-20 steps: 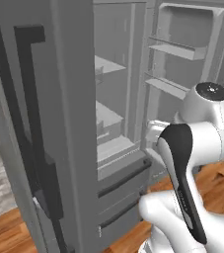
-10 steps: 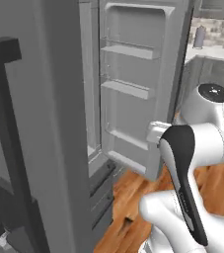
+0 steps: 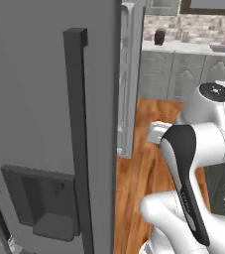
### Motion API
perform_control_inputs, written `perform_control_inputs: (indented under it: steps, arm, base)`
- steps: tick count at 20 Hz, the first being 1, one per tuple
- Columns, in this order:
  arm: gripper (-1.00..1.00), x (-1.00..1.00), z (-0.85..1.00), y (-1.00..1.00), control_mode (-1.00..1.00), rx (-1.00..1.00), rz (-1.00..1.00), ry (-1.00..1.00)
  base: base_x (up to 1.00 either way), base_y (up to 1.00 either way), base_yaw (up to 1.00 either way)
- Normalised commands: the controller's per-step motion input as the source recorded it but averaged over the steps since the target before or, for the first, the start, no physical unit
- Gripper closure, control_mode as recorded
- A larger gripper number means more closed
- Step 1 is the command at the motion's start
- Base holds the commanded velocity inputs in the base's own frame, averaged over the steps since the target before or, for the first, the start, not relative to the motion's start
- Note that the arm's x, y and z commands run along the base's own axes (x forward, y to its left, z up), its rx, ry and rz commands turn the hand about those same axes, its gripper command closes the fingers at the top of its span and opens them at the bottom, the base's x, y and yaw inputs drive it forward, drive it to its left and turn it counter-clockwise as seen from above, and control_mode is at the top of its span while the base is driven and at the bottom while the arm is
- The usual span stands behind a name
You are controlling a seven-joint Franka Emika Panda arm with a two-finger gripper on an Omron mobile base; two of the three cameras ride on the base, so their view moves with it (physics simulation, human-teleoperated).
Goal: Place the cold items (mushroom and squash) from the fridge in one tupperware on the dining counter. Place the warm items (kebab skewer and hot dog) in the stove area in another tupperware.
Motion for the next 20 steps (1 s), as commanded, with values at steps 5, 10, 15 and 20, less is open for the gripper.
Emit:
perform_control_inputs:
  steps: [5, 10, 15, 20]
  arm:
    - [1.0, 0.0, 0.0, 0.0, 1.0, 0.0, 0.0, 0.0]
    - [1.0, 0.0, 0.0, 0.0, 1.0, 0.0, 0.0, 0.0]
    - [1.0, 0.0, 0.0, 0.0, 1.0, 0.0, 0.0, 0.0]
    - [1.0, 0.0, 0.0, 0.0, 1.0, 0.0, 0.0, 0.0]
  base:
    - [-0.68, 0.01, -0.72]
    - [-0.6, 0.0, -0.67]
    - [-0.52, -0.01, -0.48]
    - [-0.64, -0.27, -0.25]
